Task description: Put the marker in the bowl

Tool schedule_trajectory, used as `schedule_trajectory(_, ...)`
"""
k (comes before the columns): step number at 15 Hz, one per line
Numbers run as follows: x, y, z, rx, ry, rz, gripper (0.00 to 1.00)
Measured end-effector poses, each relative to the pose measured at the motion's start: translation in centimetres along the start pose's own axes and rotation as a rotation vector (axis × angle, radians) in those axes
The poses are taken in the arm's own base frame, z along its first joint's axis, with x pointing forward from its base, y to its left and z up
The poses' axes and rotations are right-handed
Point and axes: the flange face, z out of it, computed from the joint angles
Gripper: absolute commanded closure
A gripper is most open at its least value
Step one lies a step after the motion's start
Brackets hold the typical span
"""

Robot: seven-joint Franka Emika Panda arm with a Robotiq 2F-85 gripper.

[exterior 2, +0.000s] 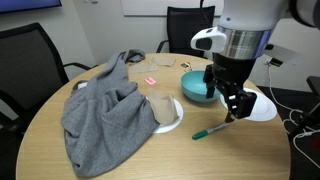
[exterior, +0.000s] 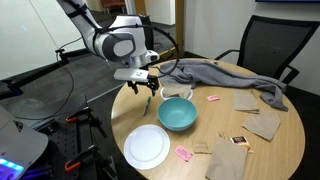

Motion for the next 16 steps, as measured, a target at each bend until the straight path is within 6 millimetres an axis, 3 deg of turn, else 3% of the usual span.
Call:
schedule_trajectory(14, 0.2, 0.5, 5.2, 0.09, 0.034, -0.046, 0.0)
schedule_trajectory(16, 0.6, 0.4, 5.8, 0.099, 0.034, -0.048, 0.05)
